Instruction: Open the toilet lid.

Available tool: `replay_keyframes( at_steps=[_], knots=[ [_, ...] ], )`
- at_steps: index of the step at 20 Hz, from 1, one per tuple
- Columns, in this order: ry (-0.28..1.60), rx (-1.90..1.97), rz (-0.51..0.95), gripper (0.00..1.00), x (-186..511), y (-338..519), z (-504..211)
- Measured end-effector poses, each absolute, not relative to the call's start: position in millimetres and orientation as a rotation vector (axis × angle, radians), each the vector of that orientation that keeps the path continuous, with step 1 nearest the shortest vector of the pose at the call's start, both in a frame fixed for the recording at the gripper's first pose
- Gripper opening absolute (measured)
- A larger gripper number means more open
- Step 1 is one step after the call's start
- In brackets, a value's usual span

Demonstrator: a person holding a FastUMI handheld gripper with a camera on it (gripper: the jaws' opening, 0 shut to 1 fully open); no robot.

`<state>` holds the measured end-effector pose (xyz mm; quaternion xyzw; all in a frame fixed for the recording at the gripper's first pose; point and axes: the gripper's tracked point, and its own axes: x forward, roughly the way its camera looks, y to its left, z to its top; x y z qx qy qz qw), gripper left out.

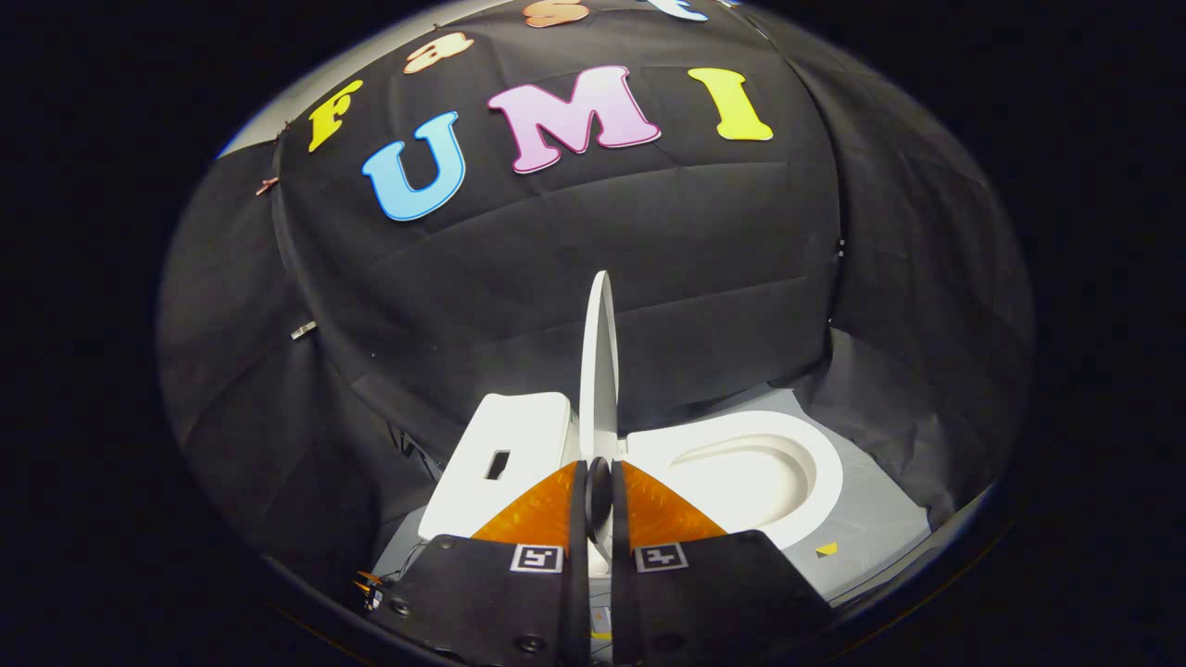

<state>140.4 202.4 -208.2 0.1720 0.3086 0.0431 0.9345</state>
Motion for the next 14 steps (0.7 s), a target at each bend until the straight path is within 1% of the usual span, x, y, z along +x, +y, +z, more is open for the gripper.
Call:
replay_keyframes(
  at_steps=[7,14],
  knots=[
    [0.595,0.252,0.087,0.14,141.8,250.0,-197.5],
    [0.573,0.159,0.123,0.14,144.0,302.4,-193.4]
  ],
)
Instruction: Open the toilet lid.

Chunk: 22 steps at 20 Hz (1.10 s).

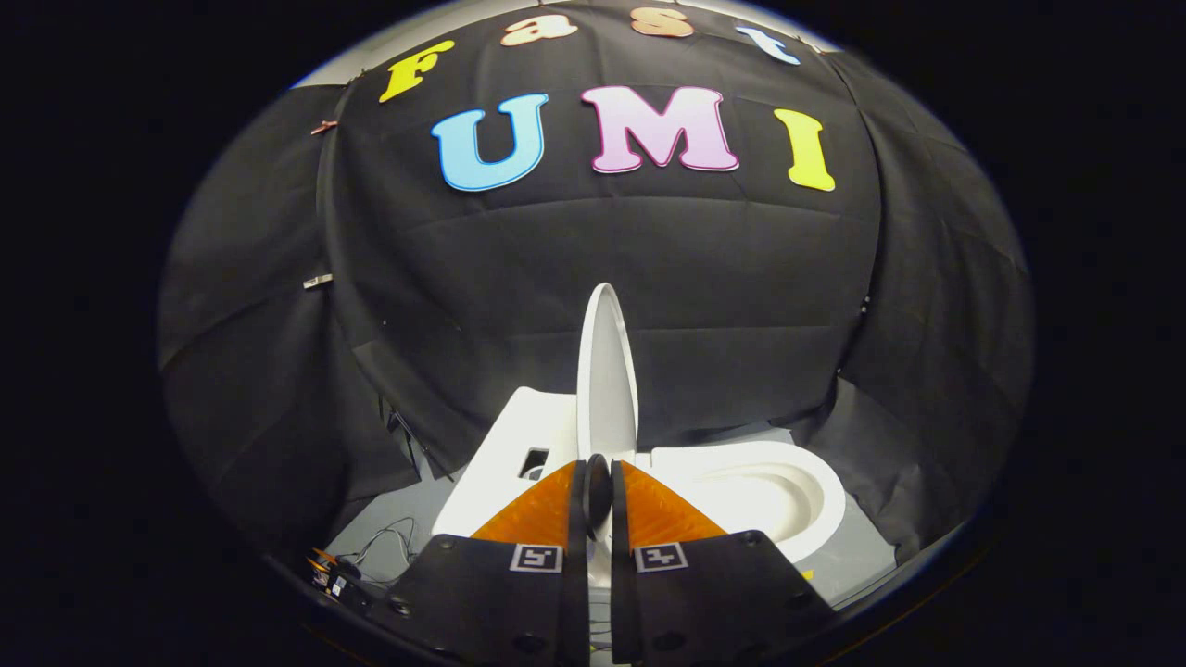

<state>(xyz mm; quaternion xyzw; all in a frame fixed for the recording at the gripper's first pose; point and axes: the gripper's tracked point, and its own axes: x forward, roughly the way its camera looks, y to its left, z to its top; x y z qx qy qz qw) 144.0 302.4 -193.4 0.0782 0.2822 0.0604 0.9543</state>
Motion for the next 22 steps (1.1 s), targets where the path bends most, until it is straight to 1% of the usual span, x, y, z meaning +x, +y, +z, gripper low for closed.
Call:
replay_keyframes(
  at_steps=[6,11,17,20,22],
  knots=[
    [0.554,0.060,0.159,0.14,141.7,345.2,-197.8],
    [0.527,-0.019,0.156,0.14,141.1,367.3,-199.1],
    [0.493,-0.117,0.149,0.14,141.1,366.4,-202.4],
    [0.495,-0.091,0.172,0.19,135.1,368.2,-201.5],
    [0.487,-0.114,0.182,0.21,133.3,369.9,-199.2]
  ],
)
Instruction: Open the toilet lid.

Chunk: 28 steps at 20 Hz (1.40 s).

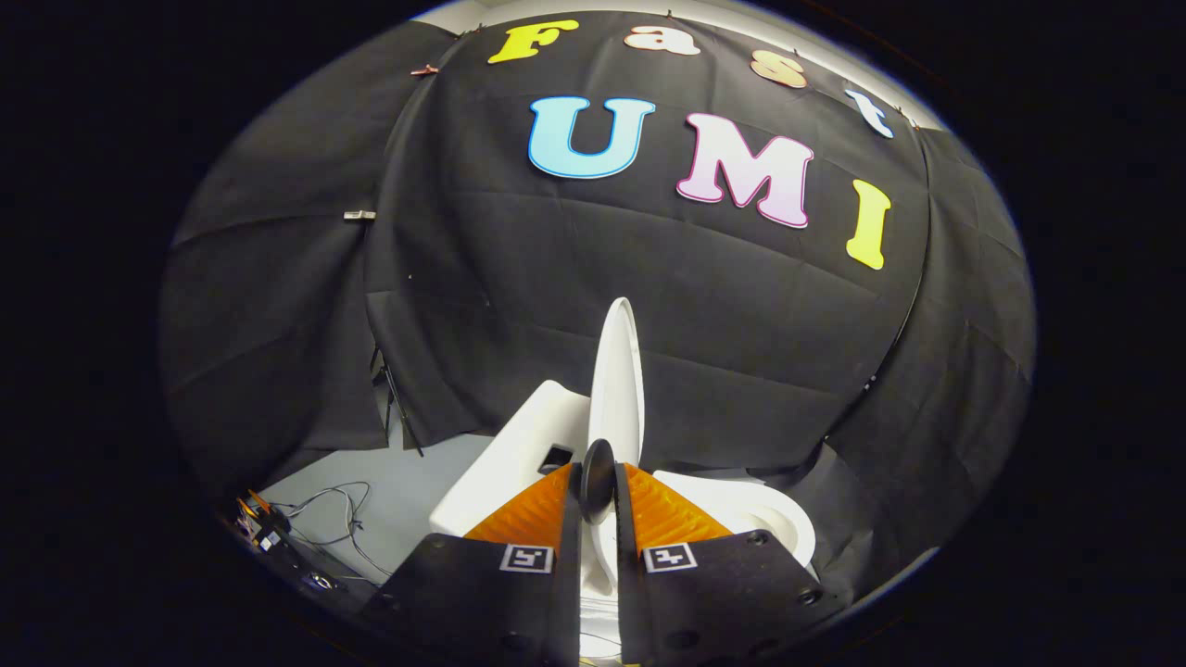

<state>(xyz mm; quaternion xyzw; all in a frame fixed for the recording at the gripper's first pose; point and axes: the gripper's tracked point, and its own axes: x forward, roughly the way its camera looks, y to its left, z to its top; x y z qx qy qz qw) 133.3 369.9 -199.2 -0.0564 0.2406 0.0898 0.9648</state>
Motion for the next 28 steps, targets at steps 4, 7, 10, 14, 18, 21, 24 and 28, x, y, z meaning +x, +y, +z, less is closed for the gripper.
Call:
replay_keyframes(
  at_steps=[4,7,10,14,18,21,24,28],
  knots=[
    [0.456,-0.136,0.191,0.30,125.3,367.5,-192.3],
    [0.444,-0.152,0.217,0.54,118.6,371.4,-187.9],
    [0.459,-0.147,0.252,0.89,112.1,378.2,-190.2],
    [0.435,-0.125,0.241,0.99,106.4,369.8,-178.0],
    [0.412,-0.075,0.254,0.99,99.2,365.3,-157.7],
    [0.373,-0.057,0.258,0.99,93.2,356.6,-134.6],
    [0.321,-0.046,0.256,0.99,90.0,345.0,-111.2],
    [0.255,-0.026,0.246,0.99,80.0,324.3,-79.3]
  ],
)
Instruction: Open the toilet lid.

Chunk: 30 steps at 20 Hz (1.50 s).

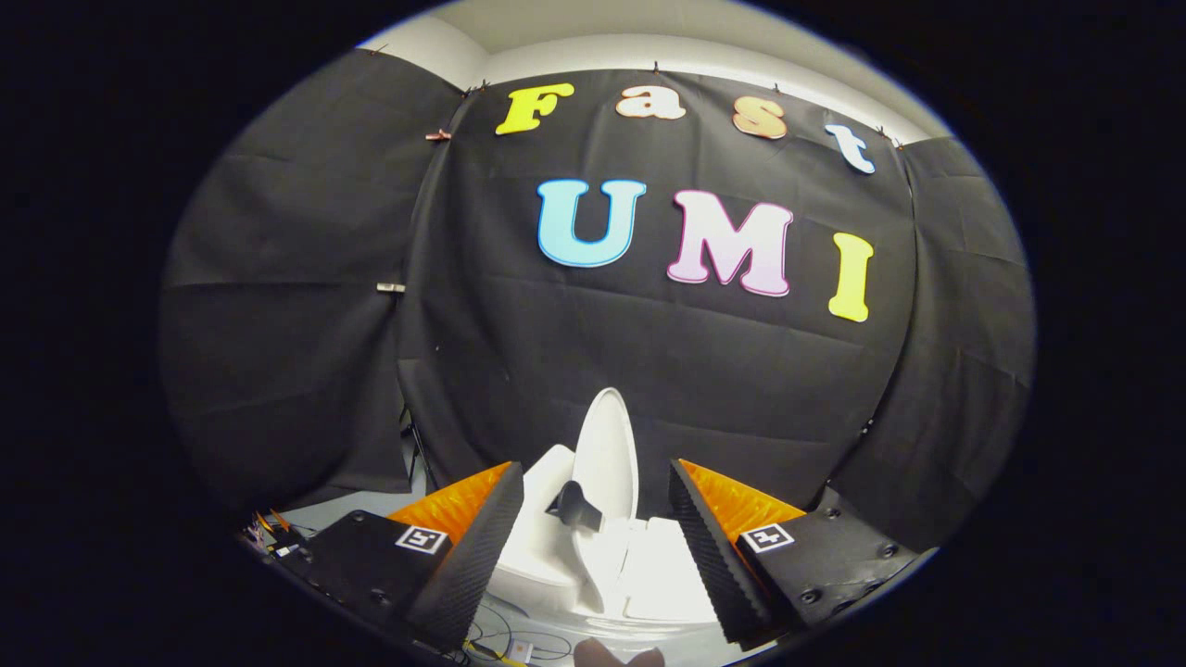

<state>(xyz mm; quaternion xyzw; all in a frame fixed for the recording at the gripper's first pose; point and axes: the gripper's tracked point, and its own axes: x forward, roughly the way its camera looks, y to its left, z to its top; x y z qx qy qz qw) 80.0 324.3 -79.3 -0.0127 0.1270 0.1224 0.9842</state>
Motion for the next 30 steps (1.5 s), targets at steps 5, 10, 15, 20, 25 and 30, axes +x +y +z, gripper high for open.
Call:
replay_keyframes(
  at_steps=[5,10,15,20,25,30],
  knots=[
    [0.198,0.018,0.231,0.99,70.0,289.9,-46.1],
    [0.159,0.049,0.172,0.99,66.9,232.7,-28.6],
    [0.145,0.101,0.138,0.99,61.9,175.7,-22.7],
    [0.134,0.064,0.140,0.99,46.1,129.8,-20.1],
    [0.103,0.061,0.126,0.99,26.4,81.9,-10.0],
    [0.060,0.043,0.063,0.99,15.3,26.8,1.4]
  ],
)
